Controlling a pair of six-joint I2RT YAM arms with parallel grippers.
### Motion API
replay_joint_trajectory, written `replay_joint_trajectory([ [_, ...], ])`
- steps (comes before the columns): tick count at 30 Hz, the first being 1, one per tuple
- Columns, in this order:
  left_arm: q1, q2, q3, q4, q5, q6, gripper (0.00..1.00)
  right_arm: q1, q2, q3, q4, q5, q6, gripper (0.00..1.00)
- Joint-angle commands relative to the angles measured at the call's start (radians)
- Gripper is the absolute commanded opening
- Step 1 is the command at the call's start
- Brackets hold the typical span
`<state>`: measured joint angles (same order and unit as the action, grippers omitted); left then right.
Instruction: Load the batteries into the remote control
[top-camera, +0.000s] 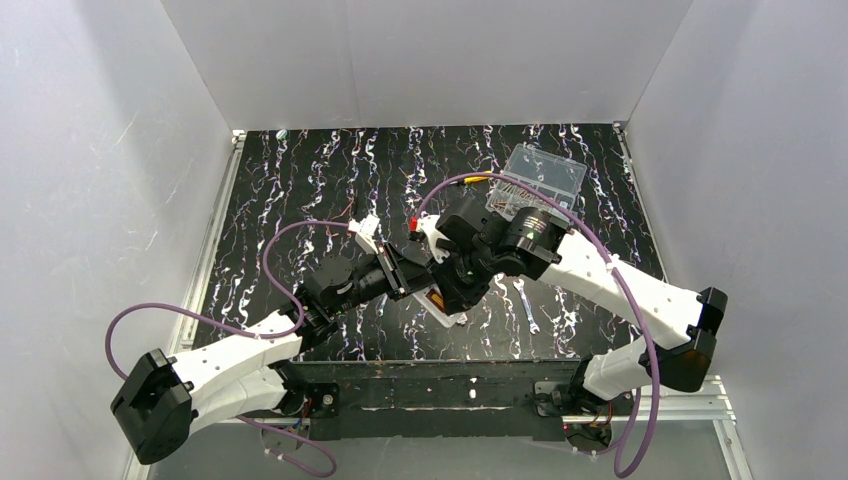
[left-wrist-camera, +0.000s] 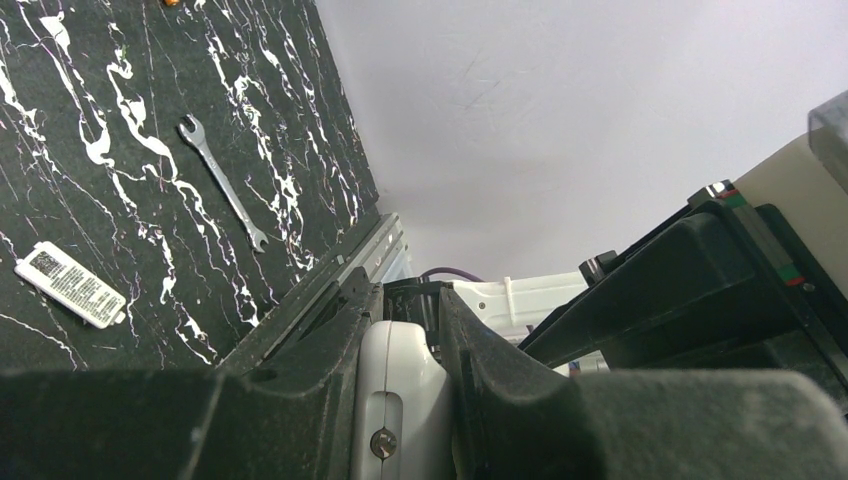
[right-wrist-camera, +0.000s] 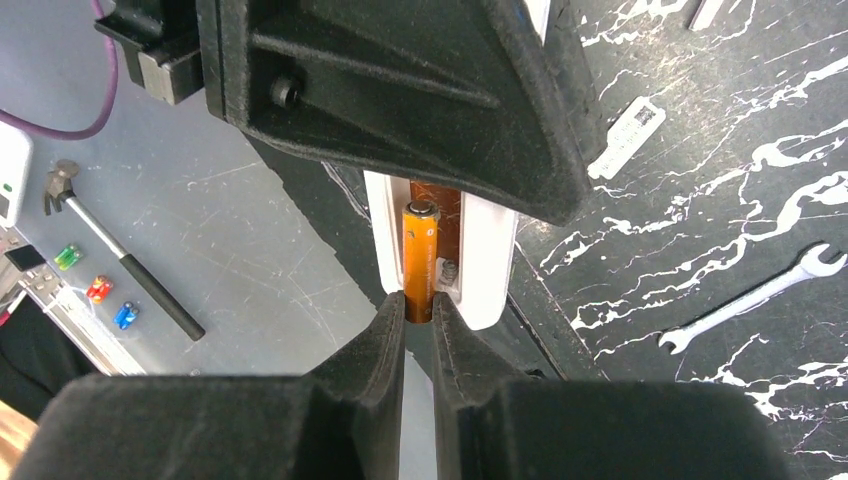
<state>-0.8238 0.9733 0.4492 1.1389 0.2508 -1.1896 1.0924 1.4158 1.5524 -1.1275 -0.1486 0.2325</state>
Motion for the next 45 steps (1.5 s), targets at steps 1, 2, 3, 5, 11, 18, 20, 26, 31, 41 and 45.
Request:
replay_joint_trajectory([
  [1, 0.002, -0.029, 0.015, 0.085, 0.015, 0.003, 0.0, -0.008, 0.016, 0.053, 0.0, 0.015, 0.008, 0.01],
  [2, 0.002, -0.03, 0.015, 0.085, 0.015, 0.004, 0.0, -0.008, 0.017, 0.054, -0.002, 0.015, 0.008, 0.01],
  [3, 0.001, -0.03, 0.013, 0.085, 0.015, 0.004, 0.0, -0.008, 0.018, 0.054, -0.003, 0.016, 0.008, 0.01],
  [5, 0.001, -0.034, 0.011, 0.085, 0.013, 0.004, 0.0, -0.009, 0.022, 0.055, -0.007, 0.014, 0.008, 0.01],
  [11, 0.001, -0.04, 0.005, 0.085, 0.007, 0.006, 0.0, -0.009, 0.029, 0.061, -0.021, 0.001, 0.008, 0.01],
  [18, 0.002, -0.038, 0.006, 0.087, 0.007, 0.005, 0.0, -0.009, 0.04, 0.063, -0.031, -0.061, -0.001, 0.02],
  [20, 0.002, -0.041, 0.002, 0.087, 0.004, 0.005, 0.0, -0.009, 0.039, 0.06, -0.038, -0.08, -0.004, 0.02],
  [26, 0.002, -0.046, 0.001, 0.084, 0.002, 0.007, 0.0, -0.009, 0.054, 0.072, -0.066, -0.091, -0.007, 0.05],
  [31, 0.001, -0.04, 0.011, 0.082, 0.006, 0.004, 0.0, -0.009, 0.054, 0.078, -0.049, -0.064, 0.0, 0.08],
  [41, 0.001, -0.045, 0.009, 0.084, 0.007, 0.002, 0.0, -0.009, 0.069, 0.096, -0.028, -0.061, 0.008, 0.12],
  [45, 0.002, -0.05, 0.008, 0.08, 0.006, 0.004, 0.0, -0.009, 0.072, 0.099, -0.023, -0.055, 0.012, 0.15],
])
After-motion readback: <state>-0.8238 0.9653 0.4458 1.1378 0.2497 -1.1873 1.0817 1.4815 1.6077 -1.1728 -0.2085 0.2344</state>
